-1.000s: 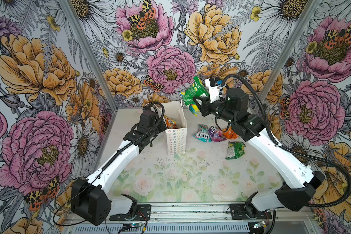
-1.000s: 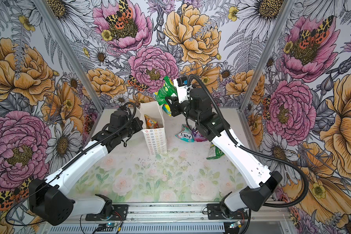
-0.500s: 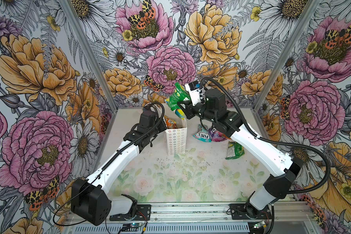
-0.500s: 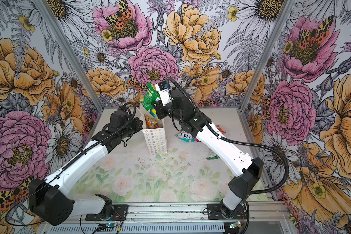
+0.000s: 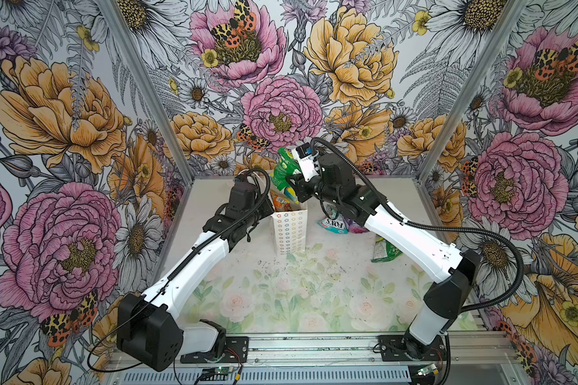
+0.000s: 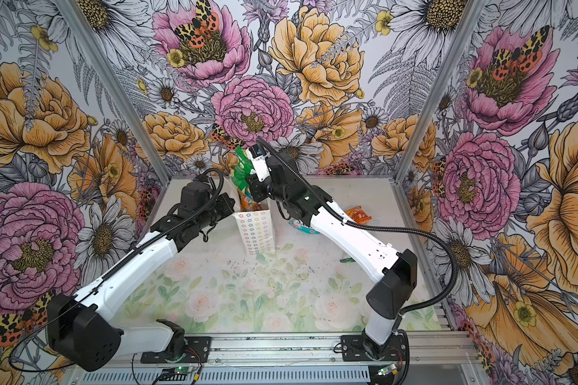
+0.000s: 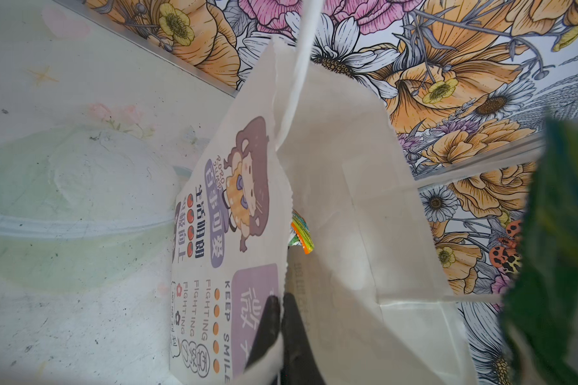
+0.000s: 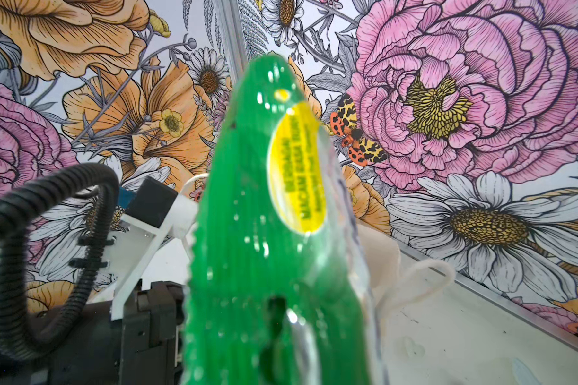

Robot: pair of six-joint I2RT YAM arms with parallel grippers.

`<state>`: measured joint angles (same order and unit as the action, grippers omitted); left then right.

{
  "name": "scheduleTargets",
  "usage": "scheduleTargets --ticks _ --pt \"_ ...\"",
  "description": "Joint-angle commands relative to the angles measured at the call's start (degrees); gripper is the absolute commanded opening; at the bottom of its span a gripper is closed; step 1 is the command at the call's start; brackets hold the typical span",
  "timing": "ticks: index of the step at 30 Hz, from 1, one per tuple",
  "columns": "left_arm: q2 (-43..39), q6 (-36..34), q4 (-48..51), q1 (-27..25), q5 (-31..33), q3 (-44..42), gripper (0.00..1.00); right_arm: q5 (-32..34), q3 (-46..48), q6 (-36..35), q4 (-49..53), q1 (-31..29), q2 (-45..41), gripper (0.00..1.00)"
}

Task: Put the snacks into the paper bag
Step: 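Carry the green packet with the right gripper over the bag opening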

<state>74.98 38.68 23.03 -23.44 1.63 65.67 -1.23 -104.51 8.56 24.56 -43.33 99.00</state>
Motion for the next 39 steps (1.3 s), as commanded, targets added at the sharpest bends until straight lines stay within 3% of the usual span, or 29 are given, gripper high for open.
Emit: scheduleTargets --ticks 1,13,39 --pt "-0.6 0.1 0.4 0.5 -2.0 -1.2 0.00 2.9 -2.5 -2.3 -0.9 -0.6 0.7 0.00" --pt "-0.9 0.1 0.3 0.7 -2.0 -1.3 0.00 7.7 -3.1 -7.1 2.2 -1.8 2.8 0.00" --pt "-0.8 0.3 0.0 0.8 -2.1 -1.6 0.00 10.7 -4.8 -12.3 8.0 -5.3 5.1 0.00"
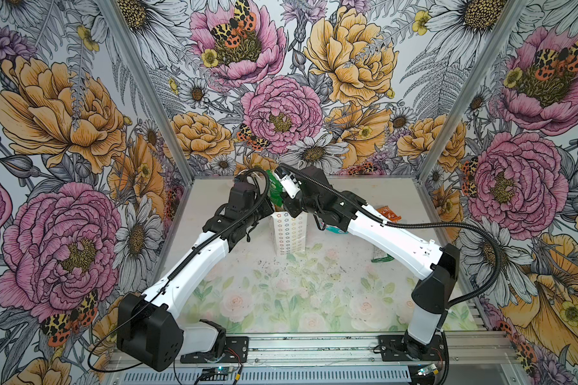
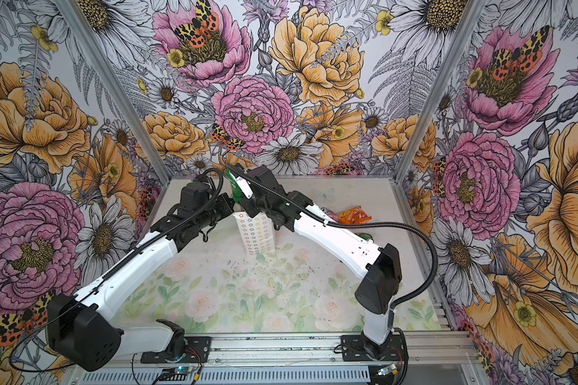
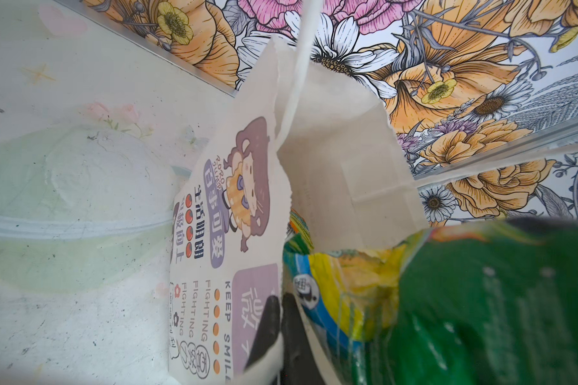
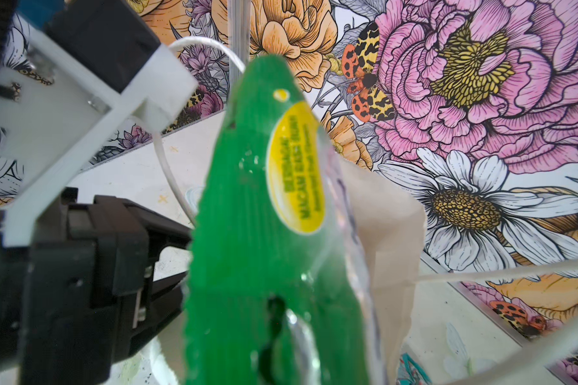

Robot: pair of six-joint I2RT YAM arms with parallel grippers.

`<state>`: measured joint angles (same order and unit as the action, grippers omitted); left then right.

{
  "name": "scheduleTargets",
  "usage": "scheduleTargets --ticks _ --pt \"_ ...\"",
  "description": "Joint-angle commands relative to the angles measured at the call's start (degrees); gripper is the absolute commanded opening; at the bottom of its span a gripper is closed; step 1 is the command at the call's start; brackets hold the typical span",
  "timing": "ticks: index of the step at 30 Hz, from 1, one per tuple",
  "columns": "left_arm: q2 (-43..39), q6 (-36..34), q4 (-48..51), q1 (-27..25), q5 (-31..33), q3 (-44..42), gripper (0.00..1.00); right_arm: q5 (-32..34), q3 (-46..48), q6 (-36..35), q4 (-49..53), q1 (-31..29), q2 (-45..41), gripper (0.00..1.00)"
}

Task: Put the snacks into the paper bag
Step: 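Carry the green packet with the right gripper over the bag opening, then lower the green packet into the bag and open the right gripper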

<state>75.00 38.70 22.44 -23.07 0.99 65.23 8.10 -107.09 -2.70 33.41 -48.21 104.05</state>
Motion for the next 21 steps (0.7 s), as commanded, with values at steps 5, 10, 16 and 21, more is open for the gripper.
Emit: scheduleTargets --ticks 5,10,16,21 --pt "-0.7 0.2 0.6 0.4 -1.6 -1.2 0.00 1.4 -2.2 -1.2 -0.1 -0.4 0.1 0.00" --pt "-0.7 0.2 0.5 0.4 -1.6 -1.2 0.00 2.4 -2.2 -2.2 1.2 -0.5 -0.2 0.00" --pt "-0.7 0.2 0.5 0.4 -1.7 -1.2 0.00 3.1 -2.3 -3.8 3.3 -0.5 -0.4 0.00" --pt "-0.8 0.3 0.5 0.4 -1.7 -1.3 0.00 0.9 -2.9 -4.2 5.7 -0.5 0.0 0.00"
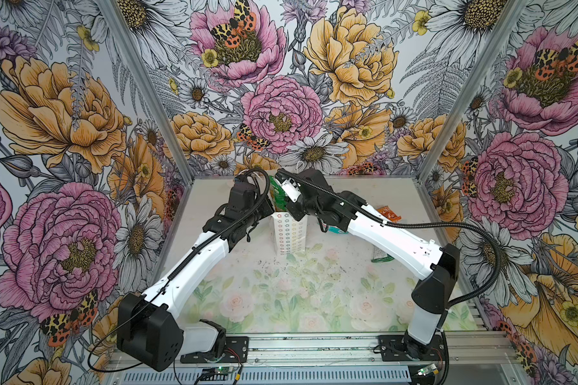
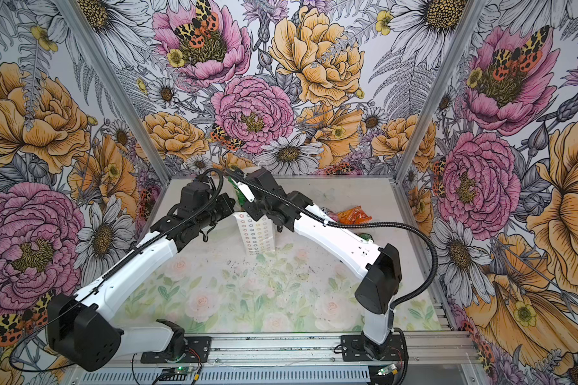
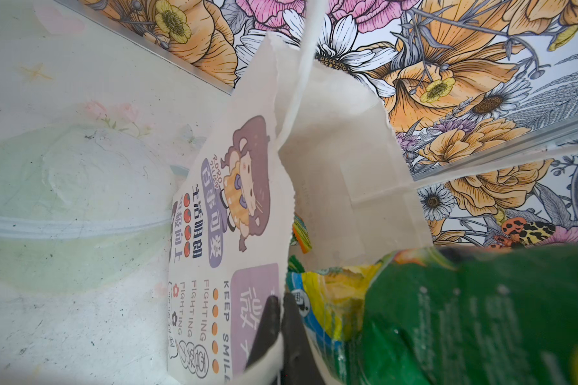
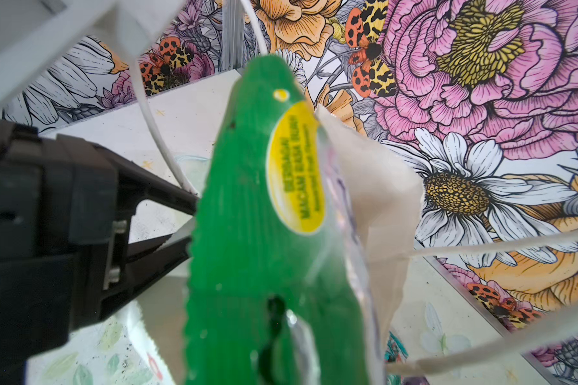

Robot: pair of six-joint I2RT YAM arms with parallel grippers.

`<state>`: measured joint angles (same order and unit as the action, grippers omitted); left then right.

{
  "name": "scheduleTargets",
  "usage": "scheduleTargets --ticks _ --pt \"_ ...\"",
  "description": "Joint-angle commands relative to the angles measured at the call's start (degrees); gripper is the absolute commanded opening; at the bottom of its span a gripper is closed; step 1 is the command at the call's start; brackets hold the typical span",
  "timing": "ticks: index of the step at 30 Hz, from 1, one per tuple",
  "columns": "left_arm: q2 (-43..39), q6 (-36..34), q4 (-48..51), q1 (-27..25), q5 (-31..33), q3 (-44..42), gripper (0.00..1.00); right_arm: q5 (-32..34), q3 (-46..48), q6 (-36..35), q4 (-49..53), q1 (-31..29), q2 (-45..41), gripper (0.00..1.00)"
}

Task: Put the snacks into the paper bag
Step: 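Lower the green packet into the bag and open the right gripper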

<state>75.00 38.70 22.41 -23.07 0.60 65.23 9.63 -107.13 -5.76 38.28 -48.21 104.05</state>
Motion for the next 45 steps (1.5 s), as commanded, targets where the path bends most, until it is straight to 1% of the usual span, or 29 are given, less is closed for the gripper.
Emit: scheduleTargets --ticks 1,5,6,8,10,14,17,20,29,45 --pt "-0.8 0.3 0.5 0.4 -1.4 -1.3 0.00 -1.4 -3.1 -1.2 1.4 -0.5 0.1 0.00" --pt "-0.9 0.3 0.6 0.3 -1.4 -1.2 0.00 -3.7 -4.1 -1.0 3.1 -0.4 0.5 0.00" --pt "-0.9 0.3 0.5 0.3 -1.4 -1.2 0.00 -3.9 -4.3 -0.9 3.4 -0.5 0.6 0.02" --pt "-0.9 0.3 0.5 0.4 -1.4 -1.2 0.00 -4.3 -4.7 -0.7 3.8 -0.5 0.8 0.10" --pt "-0.9 0.3 0.5 0.3 -1.4 -1.1 0.00 -4.3 -4.9 -0.4 3.9 -0.5 0.9 0.24" --pt "-0.8 0.3 0.4 0.3 -1.4 -1.1 0.00 -3.9 -5.4 -0.4 3.9 -0.5 0.9 0.35" --pt "-0.9 0.3 0.5 0.4 -1.5 -1.0 0.00 -3.4 -5.5 -0.5 3.8 -0.5 0.8 0.39" --pt "-1.0 0.2 0.5 0.2 -1.4 -0.9 0.00 -2.9 -5.5 -0.7 3.8 -0.5 0.8 0.42" --pt "-0.8 0.1 0.5 0.6 -1.5 -1.1 0.00 -2.3 -5.8 -0.3 3.8 -0.4 0.0 0.47" --pt "-1.7 0.0 0.6 0.7 -1.5 -1.8 0.00 -2.5 -3.4 1.5 3.7 -0.4 -5.1 0.51"
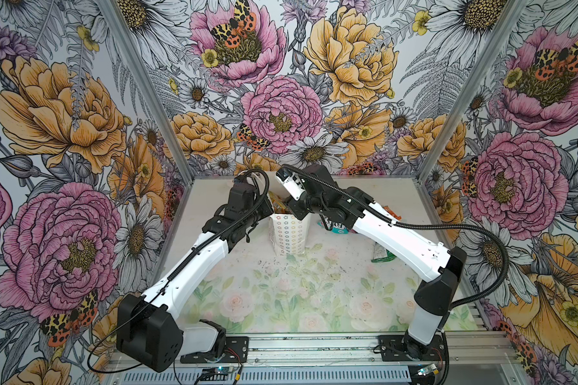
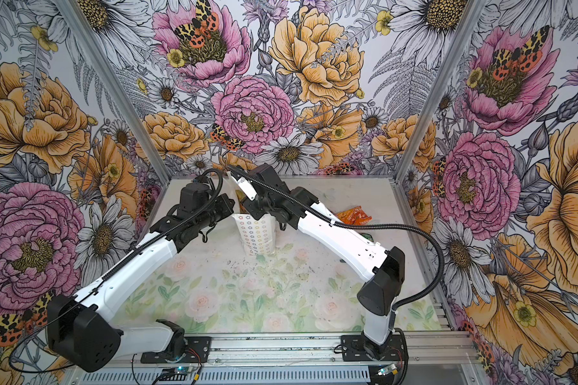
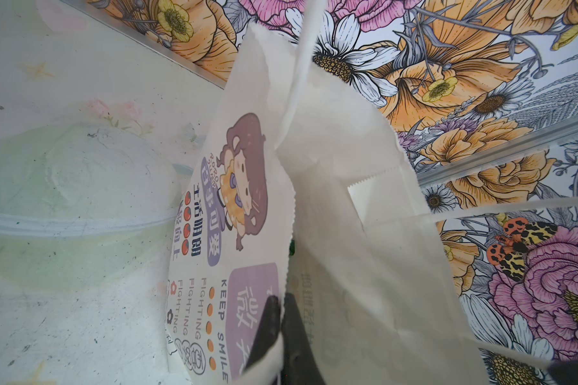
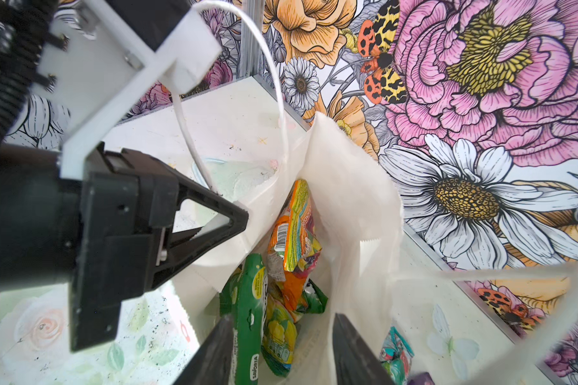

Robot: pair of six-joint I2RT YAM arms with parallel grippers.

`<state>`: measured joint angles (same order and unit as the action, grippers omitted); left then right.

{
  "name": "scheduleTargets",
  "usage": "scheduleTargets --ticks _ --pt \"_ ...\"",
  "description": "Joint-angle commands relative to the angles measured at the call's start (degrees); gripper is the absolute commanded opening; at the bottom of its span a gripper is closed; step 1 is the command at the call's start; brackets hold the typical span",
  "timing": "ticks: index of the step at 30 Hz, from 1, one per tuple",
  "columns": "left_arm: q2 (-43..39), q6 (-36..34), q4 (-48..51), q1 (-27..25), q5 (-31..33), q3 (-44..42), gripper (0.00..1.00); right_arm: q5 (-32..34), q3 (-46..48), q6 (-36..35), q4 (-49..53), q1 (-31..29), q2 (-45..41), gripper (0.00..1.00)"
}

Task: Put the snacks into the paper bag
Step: 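Lower the green packet into the bag and open the right gripper, then raise the right gripper from the bag and move it over the snack pile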

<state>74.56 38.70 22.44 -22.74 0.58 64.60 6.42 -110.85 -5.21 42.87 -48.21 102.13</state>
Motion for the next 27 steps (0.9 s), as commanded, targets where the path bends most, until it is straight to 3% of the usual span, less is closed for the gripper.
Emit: scheduleTargets --ticks 1,11,19,27 --pt "-1.3 0.0 0.5 0.4 -1.4 -1.1 0.00 0.8 0.6 1.0 -0.9 -0.5 -3.7 0.51" --pt "-1.4 0.0 0.5 0.6 -1.7 -1.4 0.00 3.1 4.9 1.2 -0.9 -0.4 -9.3 0.54" --pt "-1.7 -0.1 0.6 0.9 -1.8 -1.3 0.00 10.0 12.1 1.0 -0.9 0.5 -17.4 0.60" --pt "-1.7 0.0 0.5 0.7 -2.1 -1.4 0.00 11.1 19.9 4.8 -0.9 2.5 -24.6 0.62"
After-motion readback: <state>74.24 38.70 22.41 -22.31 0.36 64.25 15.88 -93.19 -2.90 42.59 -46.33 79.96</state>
